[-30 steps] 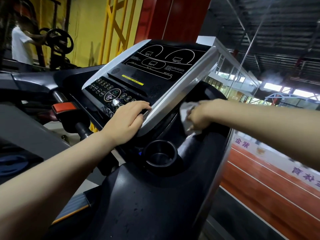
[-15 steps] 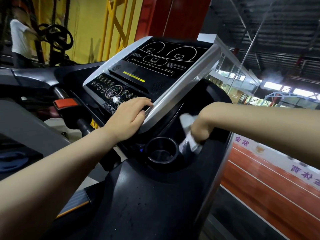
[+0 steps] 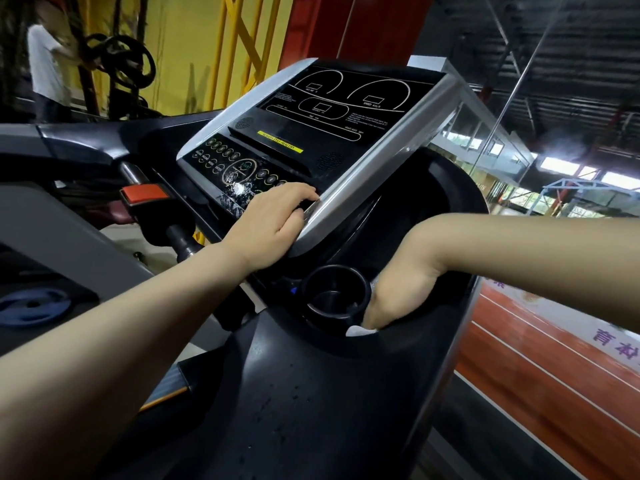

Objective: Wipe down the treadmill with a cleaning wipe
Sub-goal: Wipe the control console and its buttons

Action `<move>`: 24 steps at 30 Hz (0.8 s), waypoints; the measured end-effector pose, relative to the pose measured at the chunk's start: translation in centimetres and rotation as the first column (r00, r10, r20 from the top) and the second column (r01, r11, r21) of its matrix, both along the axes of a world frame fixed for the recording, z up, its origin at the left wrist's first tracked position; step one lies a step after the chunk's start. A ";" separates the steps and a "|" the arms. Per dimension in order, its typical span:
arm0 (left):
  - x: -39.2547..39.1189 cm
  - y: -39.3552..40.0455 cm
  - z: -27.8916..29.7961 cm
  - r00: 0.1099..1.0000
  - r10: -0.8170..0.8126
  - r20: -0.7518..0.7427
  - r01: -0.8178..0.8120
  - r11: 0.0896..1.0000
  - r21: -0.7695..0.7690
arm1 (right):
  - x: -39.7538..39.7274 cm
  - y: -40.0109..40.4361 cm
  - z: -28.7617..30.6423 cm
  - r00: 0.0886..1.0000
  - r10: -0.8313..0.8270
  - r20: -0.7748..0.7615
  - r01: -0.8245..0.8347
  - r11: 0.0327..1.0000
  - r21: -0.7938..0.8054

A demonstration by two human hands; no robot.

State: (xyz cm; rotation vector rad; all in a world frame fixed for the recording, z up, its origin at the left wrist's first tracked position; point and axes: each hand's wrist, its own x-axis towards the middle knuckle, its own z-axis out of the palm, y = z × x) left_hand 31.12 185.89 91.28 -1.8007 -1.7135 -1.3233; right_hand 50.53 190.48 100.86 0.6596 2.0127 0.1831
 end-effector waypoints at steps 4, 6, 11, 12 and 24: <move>0.0 0.1 0.0 1.000 0.001 0.000 -0.001 1.000 0.011 | 0.0 -1.3 -0.5 0.992 0.104 -0.078 -0.109 0.992 -0.063; 0.0 0.1 0.0 1.000 0.004 -0.004 -0.004 1.000 0.018 | 0.4 -1.5 -0.5 0.963 0.035 -0.268 -0.090 0.977 -0.195; 0.0 0.1 0.0 1.000 0.001 0.007 -0.001 1.000 0.010 | 1.0 -1.8 -1.2 0.938 0.034 -0.346 -0.144 0.943 -0.300; 0.0 0.1 0.0 1.000 0.001 0.006 -0.001 1.000 0.011 | 1.0 -1.5 -0.8 0.951 0.056 -0.303 -0.148 0.946 -0.289; -0.6 0.3 -0.3 0.955 0.021 0.295 -0.043 0.997 0.067 | -0.5 -0.5 -3.4 0.718 0.421 -0.554 -0.544 0.836 -0.070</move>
